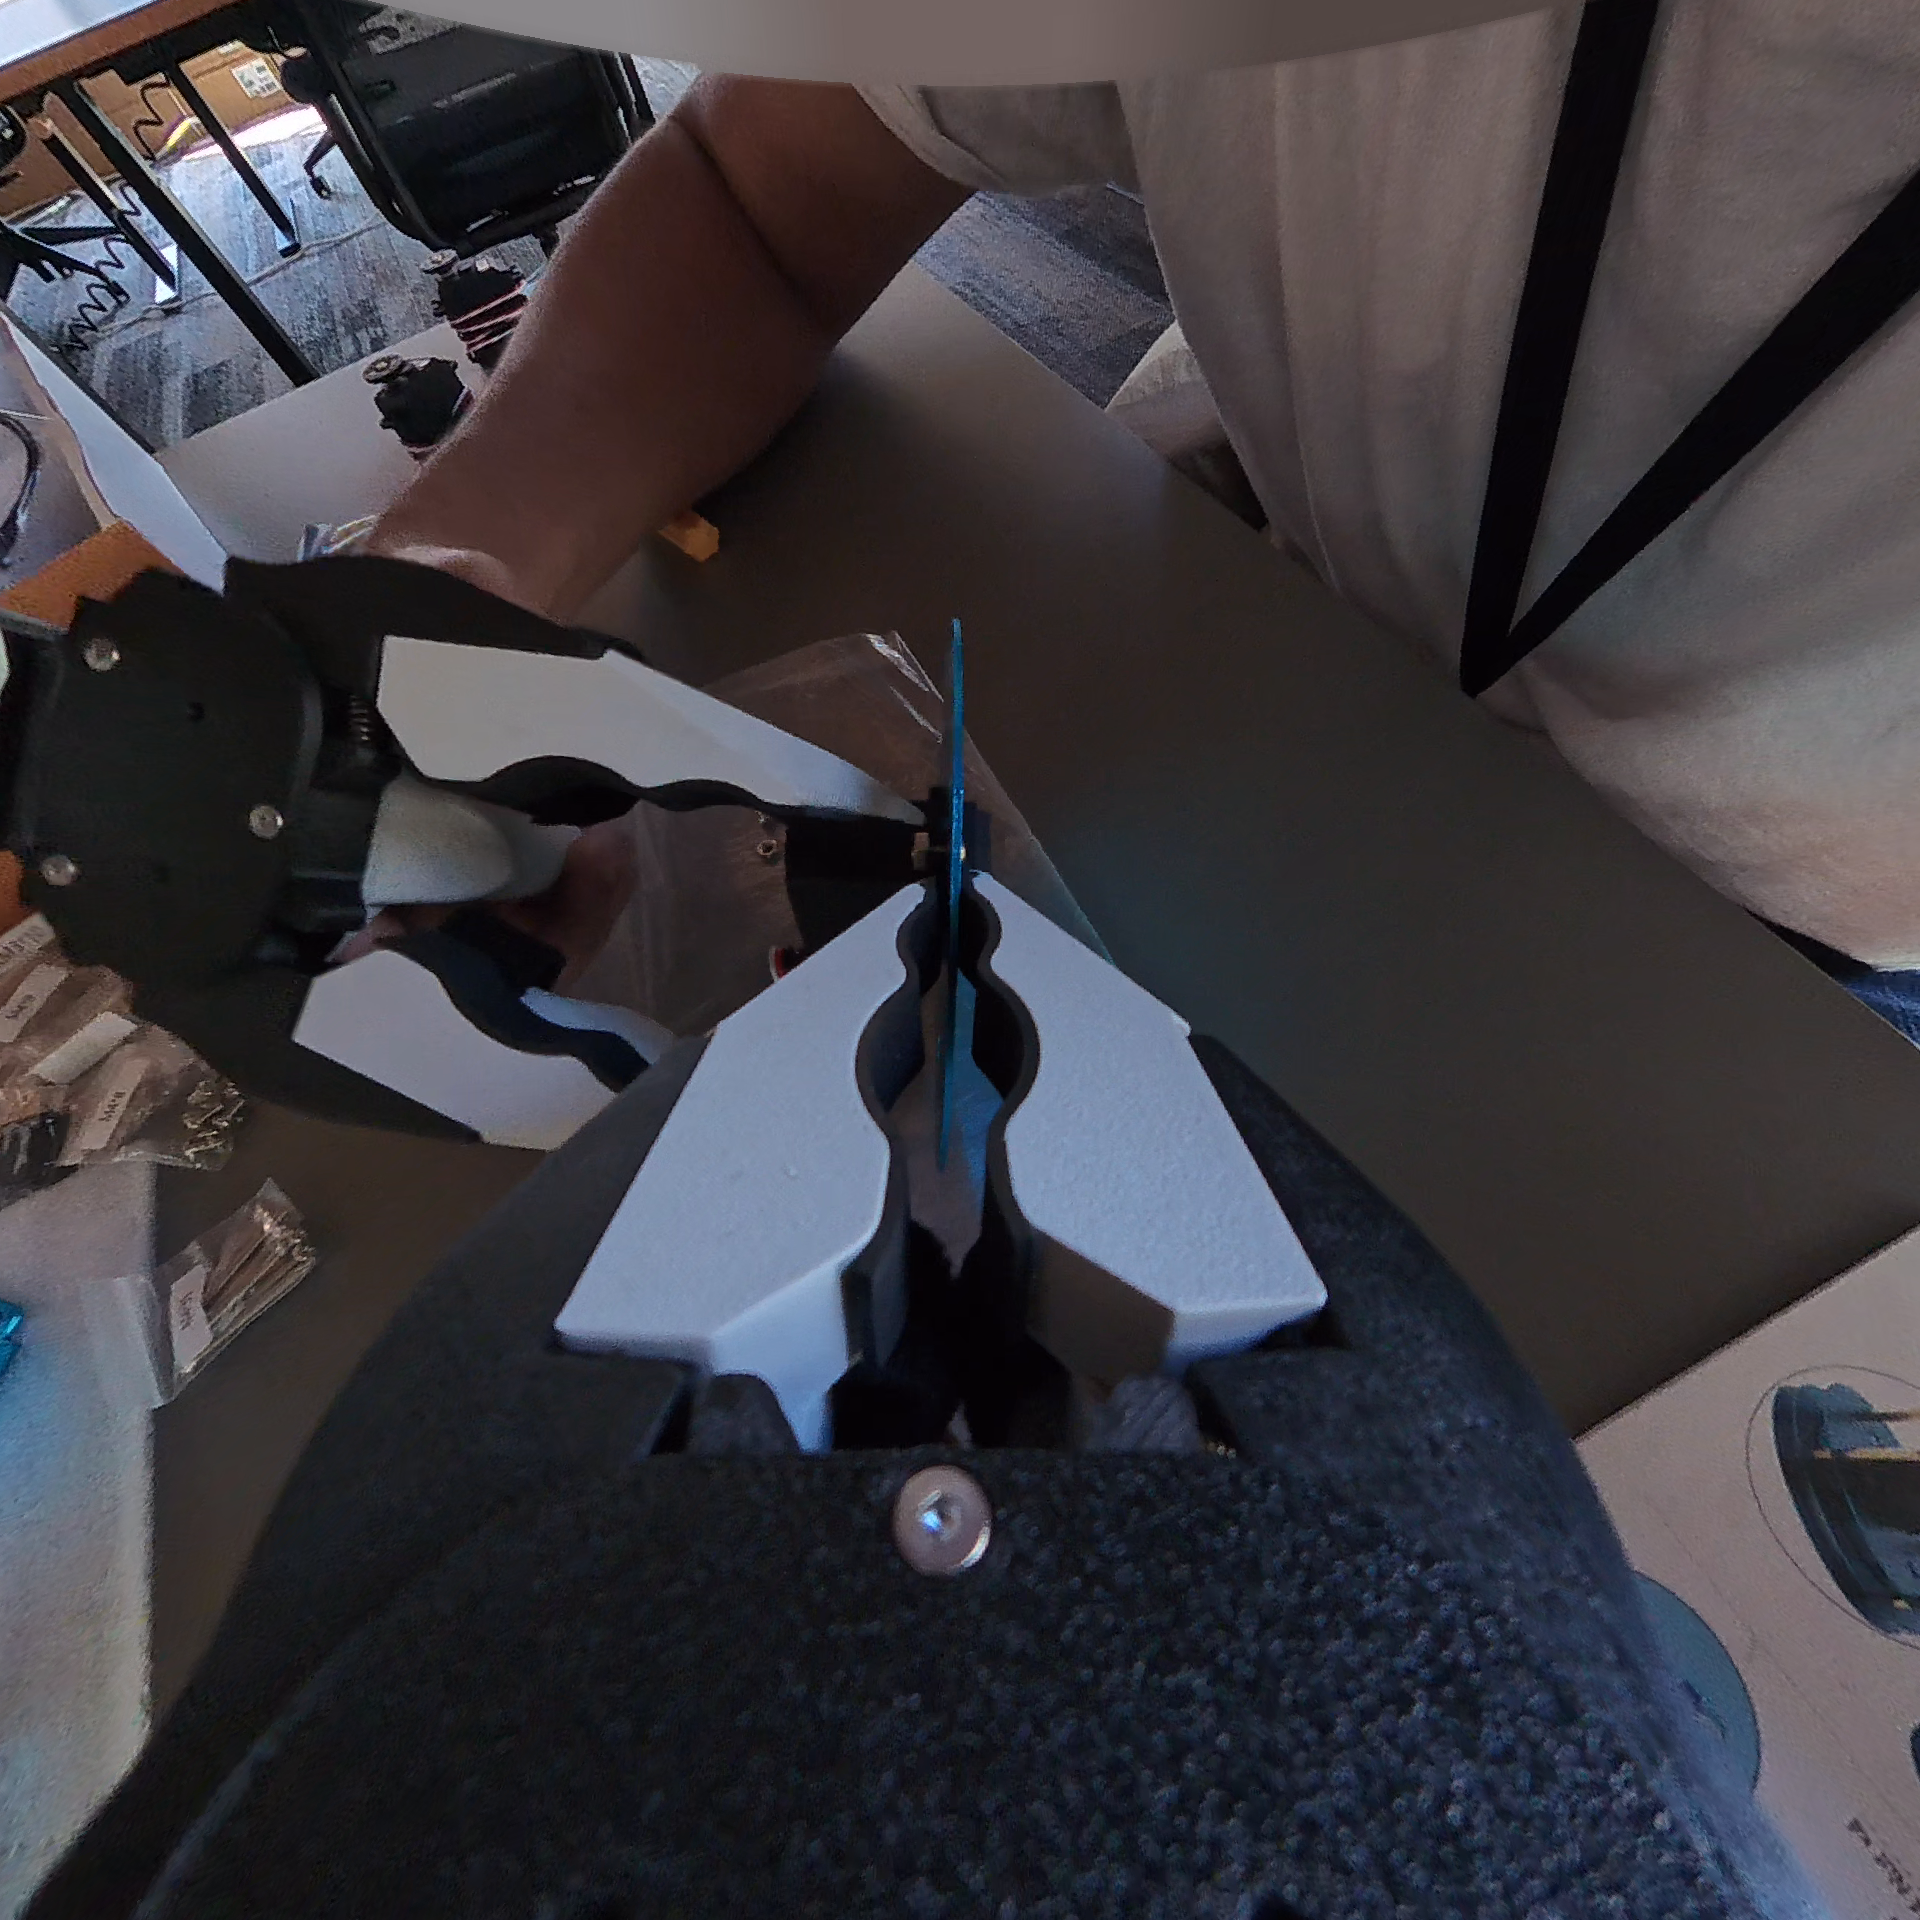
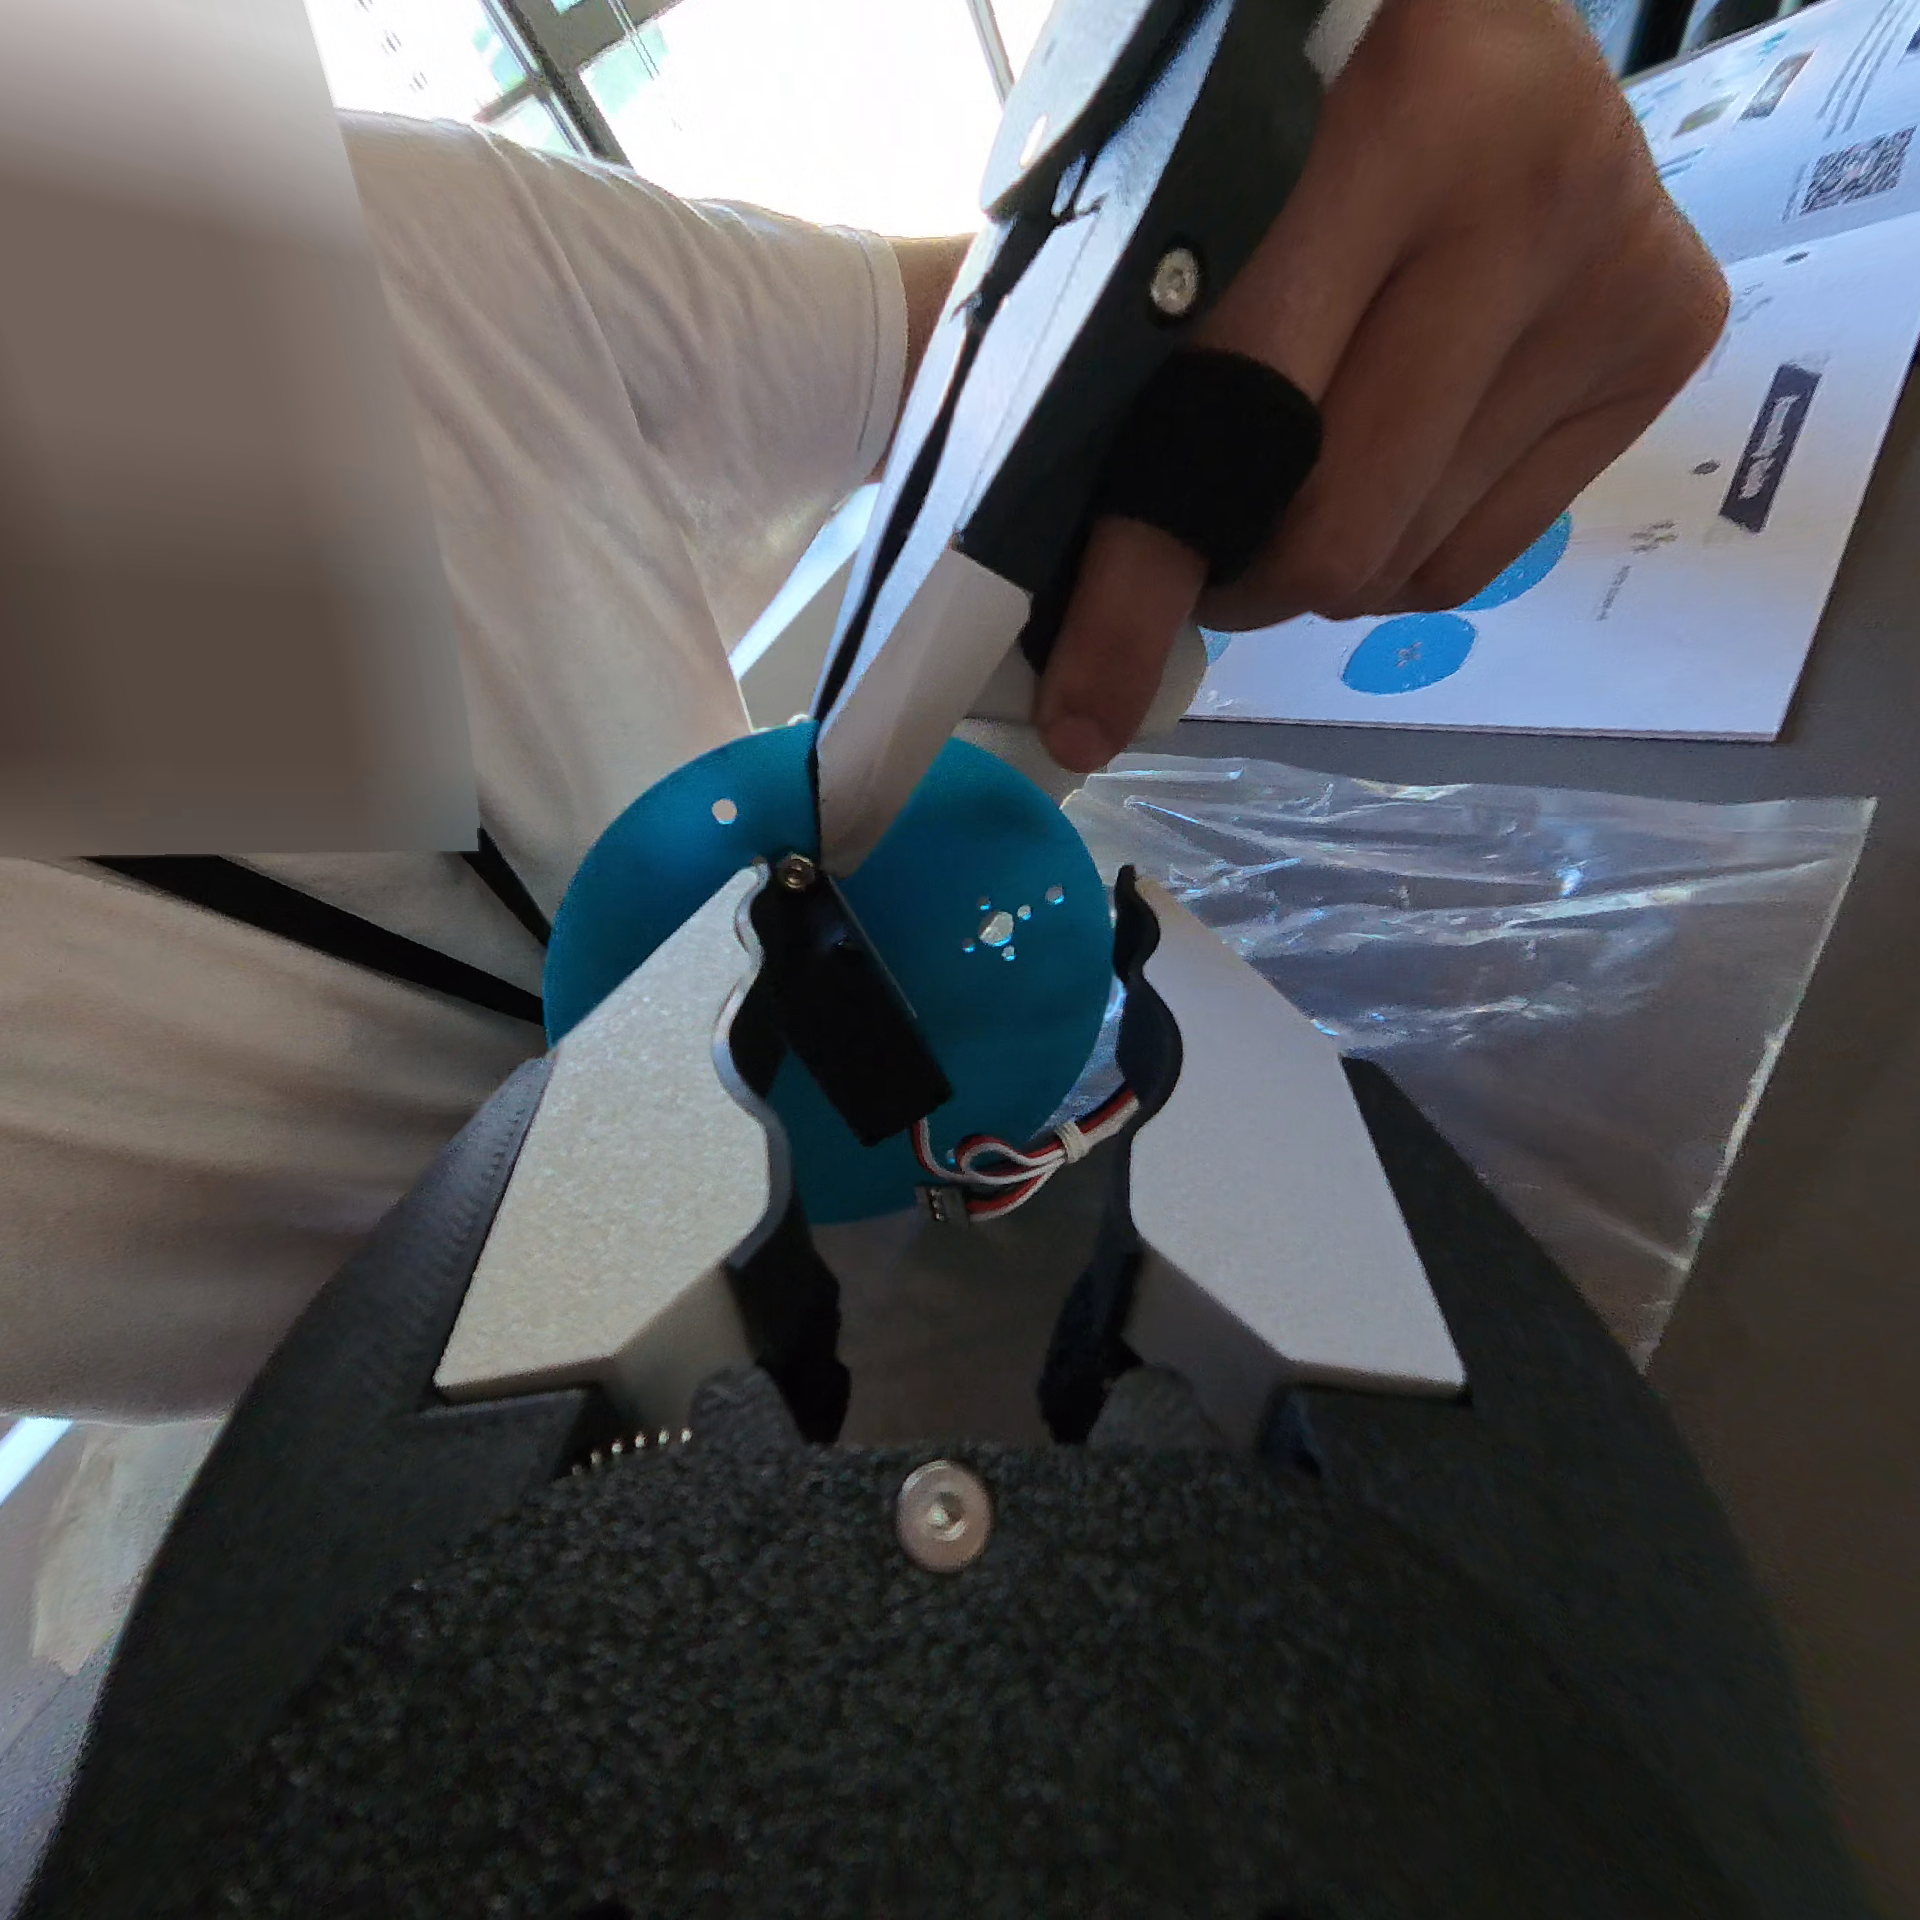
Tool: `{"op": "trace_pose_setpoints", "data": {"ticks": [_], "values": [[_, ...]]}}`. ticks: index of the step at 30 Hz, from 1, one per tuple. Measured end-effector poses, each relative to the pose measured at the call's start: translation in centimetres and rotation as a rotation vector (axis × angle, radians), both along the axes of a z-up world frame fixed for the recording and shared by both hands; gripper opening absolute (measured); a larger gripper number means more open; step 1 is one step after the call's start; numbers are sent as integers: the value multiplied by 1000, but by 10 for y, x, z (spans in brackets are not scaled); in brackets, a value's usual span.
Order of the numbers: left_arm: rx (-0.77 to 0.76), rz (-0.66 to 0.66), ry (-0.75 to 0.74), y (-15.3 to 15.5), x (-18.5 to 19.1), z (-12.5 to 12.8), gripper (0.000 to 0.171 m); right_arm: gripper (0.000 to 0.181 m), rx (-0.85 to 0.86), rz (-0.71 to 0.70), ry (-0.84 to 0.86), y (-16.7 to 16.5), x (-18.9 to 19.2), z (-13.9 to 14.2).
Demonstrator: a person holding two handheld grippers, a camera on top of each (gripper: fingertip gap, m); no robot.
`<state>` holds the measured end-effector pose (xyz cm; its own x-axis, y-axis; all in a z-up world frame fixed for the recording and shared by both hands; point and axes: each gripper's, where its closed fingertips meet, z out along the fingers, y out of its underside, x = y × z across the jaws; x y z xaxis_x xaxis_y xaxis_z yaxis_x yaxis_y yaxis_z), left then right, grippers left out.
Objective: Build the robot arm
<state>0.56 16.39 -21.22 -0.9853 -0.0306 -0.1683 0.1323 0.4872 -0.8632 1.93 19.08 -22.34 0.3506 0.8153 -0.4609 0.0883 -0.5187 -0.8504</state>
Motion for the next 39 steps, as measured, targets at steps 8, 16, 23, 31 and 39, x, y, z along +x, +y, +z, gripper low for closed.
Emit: {"op": "trace_pose_setpoints", "data": {"ticks": [8, 16, 23, 31, 39], "values": [[10, 18, 6, 2, 2, 0, 1, 63, -58, -23, 39, 1, 2, -2], [14, 54, 30, 3, 6, 0, 1, 60, -192, -103, 148, -3, 5, -4], [-4, 81, 51, 5, 10, 1, 1, 41, -217, 7, 201, -17, 10, 3], [11, 82, 40, 3, 10, 1, 2, 30, -241, 90, 203, -27, 1, 3], [14, 180, 91, 8, 15, 1, 7, 28, -213, 70, 197, -24, 4, 4]]}}
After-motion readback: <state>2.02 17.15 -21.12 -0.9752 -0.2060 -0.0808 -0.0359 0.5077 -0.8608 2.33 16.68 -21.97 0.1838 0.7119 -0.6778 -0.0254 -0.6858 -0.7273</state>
